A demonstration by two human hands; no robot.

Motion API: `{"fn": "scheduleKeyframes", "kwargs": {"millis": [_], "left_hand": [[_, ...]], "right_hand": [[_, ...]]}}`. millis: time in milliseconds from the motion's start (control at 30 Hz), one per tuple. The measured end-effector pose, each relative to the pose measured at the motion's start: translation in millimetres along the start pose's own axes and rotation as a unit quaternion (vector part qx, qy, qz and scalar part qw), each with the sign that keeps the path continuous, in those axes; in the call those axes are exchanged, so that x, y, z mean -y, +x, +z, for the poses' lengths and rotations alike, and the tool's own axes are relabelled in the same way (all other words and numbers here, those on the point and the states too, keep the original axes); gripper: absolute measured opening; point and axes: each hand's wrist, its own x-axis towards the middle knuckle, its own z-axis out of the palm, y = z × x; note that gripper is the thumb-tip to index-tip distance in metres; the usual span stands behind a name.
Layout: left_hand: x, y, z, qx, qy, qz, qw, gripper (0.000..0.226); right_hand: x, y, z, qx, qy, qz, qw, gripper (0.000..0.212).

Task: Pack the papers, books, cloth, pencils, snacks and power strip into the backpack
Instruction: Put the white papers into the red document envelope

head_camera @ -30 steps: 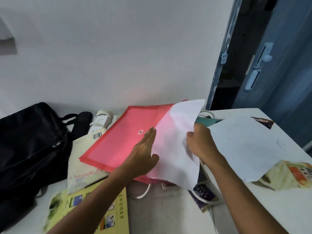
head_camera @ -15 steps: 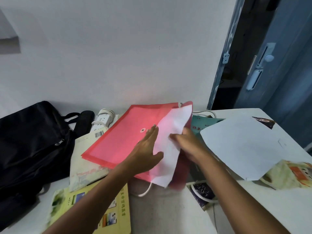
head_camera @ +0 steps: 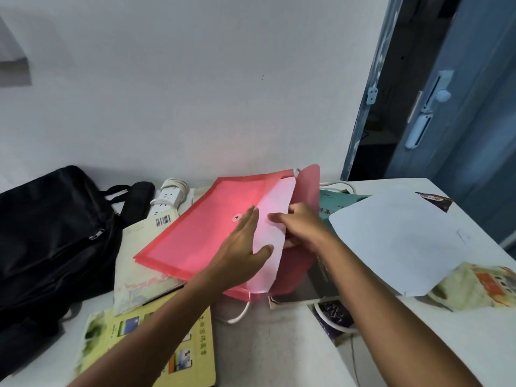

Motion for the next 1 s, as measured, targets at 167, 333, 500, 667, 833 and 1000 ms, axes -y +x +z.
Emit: {"fn": "scheduleKeyframes", "kwargs": {"millis": [167,333,500,667,833,1000], "left_hand": [[-4.1,1.3,-1.1,-0.015,-0.011,-0.001,1.0,0.076],[-10.2,3.1,3.4,-0.016,-0.017,-0.003,1.0,0.075],[-10.4,5.5,3.8,-0.033,-0.02,0.003,0.999,0.075],[-10.7,4.0,5.7,-0.028,-0.035,0.016,0.999,0.071],[-8.7,4.6,8.6,-0.034,-0.02,0.013,0.999,0.073],[-8.5,12.4,13.9,-0.024,0.017,0.001,1.0,0.092]], "right_hand": [[-5.7,-0.4,-11.2,-0.03,0.072,0.02,0.997,0.025],[-12.1,0.5,6.0,-0.061,0.093,0.017,0.994,0.023],[-6.8,-1.0,7.8,0.048,-0.022,0.029,0.998,0.033],[-3.5,-0.4,15.0,0.048,0.017,0.034,0.998,0.031],[4.5,-3.2,14.1,0.038,-0.09,-0.03,0.995,0.032],[8.6,-19.3,-43.8,-0.122,-0.011,-0.154,0.981,0.014]]}}
